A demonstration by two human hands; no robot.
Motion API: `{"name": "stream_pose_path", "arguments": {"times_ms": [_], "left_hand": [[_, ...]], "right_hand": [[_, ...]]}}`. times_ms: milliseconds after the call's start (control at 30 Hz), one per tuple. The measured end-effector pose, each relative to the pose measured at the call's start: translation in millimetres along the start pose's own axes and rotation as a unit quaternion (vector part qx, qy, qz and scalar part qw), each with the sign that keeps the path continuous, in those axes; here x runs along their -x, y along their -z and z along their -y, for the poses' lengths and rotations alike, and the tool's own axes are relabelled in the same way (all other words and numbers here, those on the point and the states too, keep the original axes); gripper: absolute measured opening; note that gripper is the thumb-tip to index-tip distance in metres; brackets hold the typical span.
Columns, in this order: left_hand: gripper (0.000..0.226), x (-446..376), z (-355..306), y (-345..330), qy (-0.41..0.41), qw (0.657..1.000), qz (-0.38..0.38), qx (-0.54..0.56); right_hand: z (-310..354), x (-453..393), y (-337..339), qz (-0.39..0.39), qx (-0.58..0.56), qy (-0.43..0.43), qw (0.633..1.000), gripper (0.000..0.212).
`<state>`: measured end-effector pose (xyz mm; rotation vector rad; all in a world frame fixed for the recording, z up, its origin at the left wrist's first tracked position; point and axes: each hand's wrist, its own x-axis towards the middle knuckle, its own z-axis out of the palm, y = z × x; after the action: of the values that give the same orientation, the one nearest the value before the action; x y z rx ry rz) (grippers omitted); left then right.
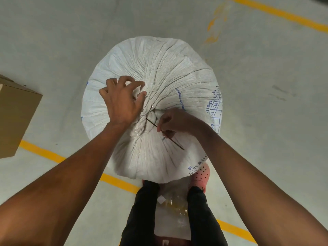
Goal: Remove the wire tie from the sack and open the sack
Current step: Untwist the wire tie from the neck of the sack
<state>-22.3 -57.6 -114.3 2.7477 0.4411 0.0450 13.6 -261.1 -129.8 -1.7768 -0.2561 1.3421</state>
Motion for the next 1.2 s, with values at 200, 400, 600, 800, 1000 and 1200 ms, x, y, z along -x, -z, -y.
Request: {"name": "stream_pose_path", "arguments": {"times_ms": [200, 400, 600, 800, 1000, 1200], "left_hand": [[0.026, 17, -11, -4, -0.121, 0.99, 0.004, -0.073], [0.021, 28, -31, -7, -0.148, 0.981, 0.087, 0.087], [0.018, 27, -42, -8, -0.189, 0.968, 0.147, 0.072], [0.028, 21, -51, -10, -0.256, 0.948, 0.182, 0.046], [0.017, 28, -78, -18, -0.246, 0.952, 0.15, 0.104], [0.021, 24, -125, -16, -0.268, 0.944, 0.155, 0.116]], "right_hand": [[-15, 19, 13, -0.037, -0.123, 0.111, 0.985, 0.01], [-29, 29, 11, -0.189, -0.22, 0.137, 0.947, 0.008], [-36, 36, 12, -0.276, -0.256, 0.135, 0.917, 0.019], [-43, 44, 25, -0.28, -0.27, 0.14, 0.91, 0.02], [-47, 56, 41, -0.272, -0.363, 0.143, 0.88, 0.015], [-50, 74, 61, -0.326, -0.373, 0.128, 0.859, 0.022]]}}
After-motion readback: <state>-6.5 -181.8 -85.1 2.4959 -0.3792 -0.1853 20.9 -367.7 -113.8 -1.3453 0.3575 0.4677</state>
